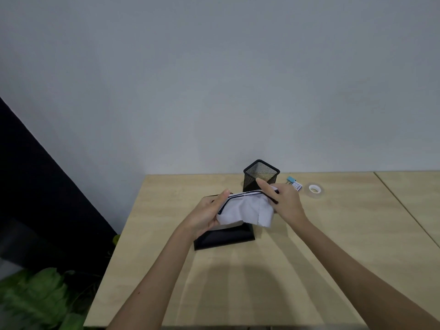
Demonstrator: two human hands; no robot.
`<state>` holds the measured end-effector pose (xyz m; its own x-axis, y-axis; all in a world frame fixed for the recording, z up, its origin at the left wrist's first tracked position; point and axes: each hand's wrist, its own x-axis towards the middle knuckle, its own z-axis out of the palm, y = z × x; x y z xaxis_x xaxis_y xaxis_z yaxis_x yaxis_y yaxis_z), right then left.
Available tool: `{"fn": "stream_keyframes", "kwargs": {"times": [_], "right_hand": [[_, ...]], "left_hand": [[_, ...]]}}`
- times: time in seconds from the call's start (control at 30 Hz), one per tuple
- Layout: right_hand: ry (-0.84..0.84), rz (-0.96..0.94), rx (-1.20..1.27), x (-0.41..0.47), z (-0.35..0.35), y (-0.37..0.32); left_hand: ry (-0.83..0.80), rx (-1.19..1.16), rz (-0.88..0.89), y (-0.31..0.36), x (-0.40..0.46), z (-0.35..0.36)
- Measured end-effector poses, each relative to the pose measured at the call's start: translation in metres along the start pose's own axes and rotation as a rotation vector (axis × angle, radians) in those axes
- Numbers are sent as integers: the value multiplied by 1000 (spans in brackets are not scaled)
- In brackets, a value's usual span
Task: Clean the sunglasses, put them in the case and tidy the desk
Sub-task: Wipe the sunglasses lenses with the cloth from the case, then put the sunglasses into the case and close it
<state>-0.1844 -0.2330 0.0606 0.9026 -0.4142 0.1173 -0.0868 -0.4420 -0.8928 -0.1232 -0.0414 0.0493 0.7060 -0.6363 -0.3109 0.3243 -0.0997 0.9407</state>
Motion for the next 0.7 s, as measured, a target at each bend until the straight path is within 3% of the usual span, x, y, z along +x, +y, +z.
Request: {"fn": "stream_keyframes", "kwargs": {"times": [0.1,0.17,0.27,0.43,0.53,0.7], "right_hand": [[-168,333,175,8,-5,-6],[-381,423,144,11,-9,-5],[-624,268,-121,16,-2,1],[-523,-5,-435,39,31,17],[-528,-50,-445,45,48,30],[-677,20,-513,38,62,49]], "left_hand": [[148,199,6,3,4,-8],[202,298,37,3,9,-16],[232,356,91,-1,15,-28],[288,463,197,-14,21,-49],[341,560,180,-29,26,-60],[334,718,70,-54,28,-63]]}}
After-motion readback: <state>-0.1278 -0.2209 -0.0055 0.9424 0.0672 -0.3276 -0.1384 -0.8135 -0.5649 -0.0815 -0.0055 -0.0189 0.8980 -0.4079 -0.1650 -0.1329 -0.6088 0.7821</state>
